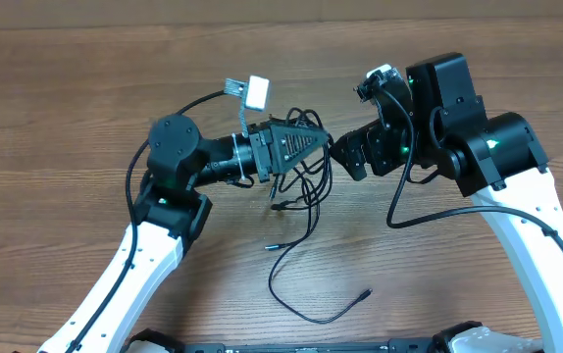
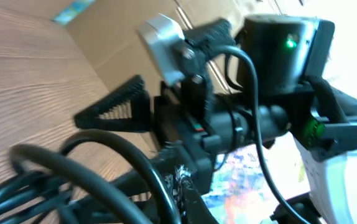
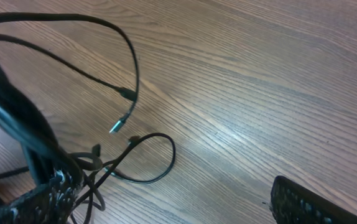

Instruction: Untangle cables

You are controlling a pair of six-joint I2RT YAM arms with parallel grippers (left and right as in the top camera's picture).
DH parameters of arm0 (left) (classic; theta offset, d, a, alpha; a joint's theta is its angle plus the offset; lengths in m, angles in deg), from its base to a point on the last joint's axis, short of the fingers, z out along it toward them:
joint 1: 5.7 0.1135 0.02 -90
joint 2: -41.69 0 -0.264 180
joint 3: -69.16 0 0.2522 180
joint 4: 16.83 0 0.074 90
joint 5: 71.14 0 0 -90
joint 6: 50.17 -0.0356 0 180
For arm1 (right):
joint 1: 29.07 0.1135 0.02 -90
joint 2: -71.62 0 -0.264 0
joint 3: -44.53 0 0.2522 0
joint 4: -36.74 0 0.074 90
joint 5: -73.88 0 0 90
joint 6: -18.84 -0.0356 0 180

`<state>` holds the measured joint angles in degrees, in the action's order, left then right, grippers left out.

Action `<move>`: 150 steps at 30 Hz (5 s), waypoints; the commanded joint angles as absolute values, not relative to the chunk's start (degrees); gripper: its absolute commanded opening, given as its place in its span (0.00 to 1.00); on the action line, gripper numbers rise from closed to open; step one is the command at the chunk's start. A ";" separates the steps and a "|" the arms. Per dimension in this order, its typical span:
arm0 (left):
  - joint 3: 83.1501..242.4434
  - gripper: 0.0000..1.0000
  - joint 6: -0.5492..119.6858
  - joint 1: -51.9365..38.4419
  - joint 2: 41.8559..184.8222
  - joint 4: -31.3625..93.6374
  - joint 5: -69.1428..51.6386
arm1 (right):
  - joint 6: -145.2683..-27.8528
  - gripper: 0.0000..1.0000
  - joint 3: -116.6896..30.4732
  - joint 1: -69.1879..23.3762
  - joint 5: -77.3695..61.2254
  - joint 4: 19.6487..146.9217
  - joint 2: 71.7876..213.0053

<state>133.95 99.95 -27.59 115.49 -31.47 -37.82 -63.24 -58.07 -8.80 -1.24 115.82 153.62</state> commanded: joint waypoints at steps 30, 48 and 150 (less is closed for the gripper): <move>134.51 0.04 114.18 -26.91 115.45 -53.48 -44.42 | -66.69 0.96 -58.81 -10.39 16.99 106.90 159.54; 134.51 0.04 114.66 -17.73 115.45 -55.67 -58.19 | -33.19 0.90 -58.83 -14.04 51.94 113.85 159.39; 134.51 0.04 80.54 -16.40 115.45 -12.33 -51.00 | -56.66 1.00 -58.44 -9.28 10.93 115.64 162.10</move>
